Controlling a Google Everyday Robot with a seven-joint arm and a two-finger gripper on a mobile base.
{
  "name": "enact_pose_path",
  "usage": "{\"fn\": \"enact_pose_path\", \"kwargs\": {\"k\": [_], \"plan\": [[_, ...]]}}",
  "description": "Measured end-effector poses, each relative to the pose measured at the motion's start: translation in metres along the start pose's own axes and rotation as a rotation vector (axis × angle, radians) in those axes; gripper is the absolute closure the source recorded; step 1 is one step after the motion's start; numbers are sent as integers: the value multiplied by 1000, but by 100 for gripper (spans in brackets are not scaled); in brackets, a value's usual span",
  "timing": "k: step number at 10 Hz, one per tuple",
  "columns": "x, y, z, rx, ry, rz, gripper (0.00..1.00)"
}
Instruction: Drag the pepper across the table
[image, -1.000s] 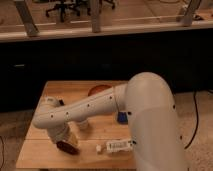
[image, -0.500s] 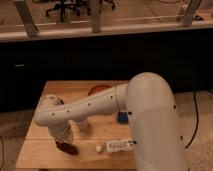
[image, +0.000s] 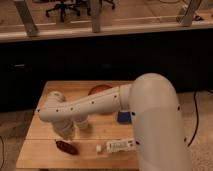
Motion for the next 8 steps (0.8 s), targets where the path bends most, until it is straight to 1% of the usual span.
{"fn": "enact_pose_path", "kwargs": {"k": [1,2,3,4,5,8], "plan": [[0,-2,0,-1,1,-2,42],[0,1,-1,2,-3,-16,30],[-2,0,-2,5,-9,-38,25],[-3,-2,-2,7,-13,-51,24],[-7,-8,-3,17,-22,-82,24],[-12,-13,0,31,-42,-144,24]]}}
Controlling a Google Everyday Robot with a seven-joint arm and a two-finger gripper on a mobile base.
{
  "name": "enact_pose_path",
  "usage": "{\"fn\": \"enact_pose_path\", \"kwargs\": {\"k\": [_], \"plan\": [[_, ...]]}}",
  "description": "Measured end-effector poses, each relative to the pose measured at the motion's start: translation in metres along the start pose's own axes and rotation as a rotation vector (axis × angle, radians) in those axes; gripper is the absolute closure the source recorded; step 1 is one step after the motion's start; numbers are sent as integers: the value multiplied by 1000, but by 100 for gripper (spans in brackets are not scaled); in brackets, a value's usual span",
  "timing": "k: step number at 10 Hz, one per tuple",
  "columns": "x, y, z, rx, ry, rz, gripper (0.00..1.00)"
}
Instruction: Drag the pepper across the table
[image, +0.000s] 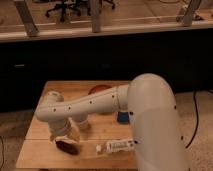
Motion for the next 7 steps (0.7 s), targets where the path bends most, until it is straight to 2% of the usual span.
{"fn": "enact_pose_path", "kwargs": {"k": [3,7], "plan": [[-5,-12,5,17,-16,-92,24],[-11,-25,13,19,-32,-196,24]]}}
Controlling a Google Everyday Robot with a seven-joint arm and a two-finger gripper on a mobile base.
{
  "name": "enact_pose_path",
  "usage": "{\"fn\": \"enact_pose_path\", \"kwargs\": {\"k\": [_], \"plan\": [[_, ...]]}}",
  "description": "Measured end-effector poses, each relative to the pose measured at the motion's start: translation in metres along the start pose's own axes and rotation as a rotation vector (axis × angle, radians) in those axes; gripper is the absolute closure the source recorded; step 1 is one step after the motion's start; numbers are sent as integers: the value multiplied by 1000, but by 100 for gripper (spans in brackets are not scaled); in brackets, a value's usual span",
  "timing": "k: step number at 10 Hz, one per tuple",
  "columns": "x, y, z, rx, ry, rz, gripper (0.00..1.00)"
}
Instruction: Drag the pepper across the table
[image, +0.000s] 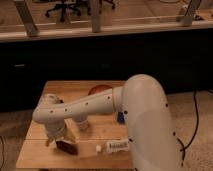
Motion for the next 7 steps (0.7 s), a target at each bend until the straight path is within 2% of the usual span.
{"fn": "enact_pose_path", "kwargs": {"k": [7], "plan": [[-5,-8,14,-53,-27,-126,24]]}}
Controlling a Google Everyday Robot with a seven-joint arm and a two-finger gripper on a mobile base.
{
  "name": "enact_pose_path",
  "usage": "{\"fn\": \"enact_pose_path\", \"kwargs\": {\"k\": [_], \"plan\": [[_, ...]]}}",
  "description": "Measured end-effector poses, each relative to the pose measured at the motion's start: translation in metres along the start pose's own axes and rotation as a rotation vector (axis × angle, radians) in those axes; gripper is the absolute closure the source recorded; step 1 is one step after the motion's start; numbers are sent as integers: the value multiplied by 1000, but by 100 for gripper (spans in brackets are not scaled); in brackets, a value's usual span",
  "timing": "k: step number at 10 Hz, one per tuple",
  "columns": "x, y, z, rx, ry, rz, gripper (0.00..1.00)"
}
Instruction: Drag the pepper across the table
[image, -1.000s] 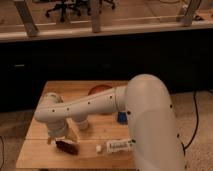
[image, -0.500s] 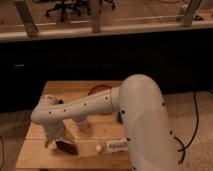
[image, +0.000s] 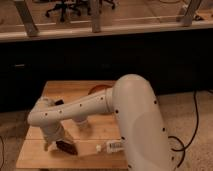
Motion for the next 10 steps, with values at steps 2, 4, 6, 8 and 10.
{"fn": "enact_pose_path", "kwargs": {"k": [2,4,6,8,10], "plan": [[0,1,3,-13,-2,-21,24],[2,3,6,-25,-6,-32,24],[4,5,9,-32,-11,-40,24],[6,7,11,-38,-18,-45,24],[8,7,14,-38,-24,-52,36]]}}
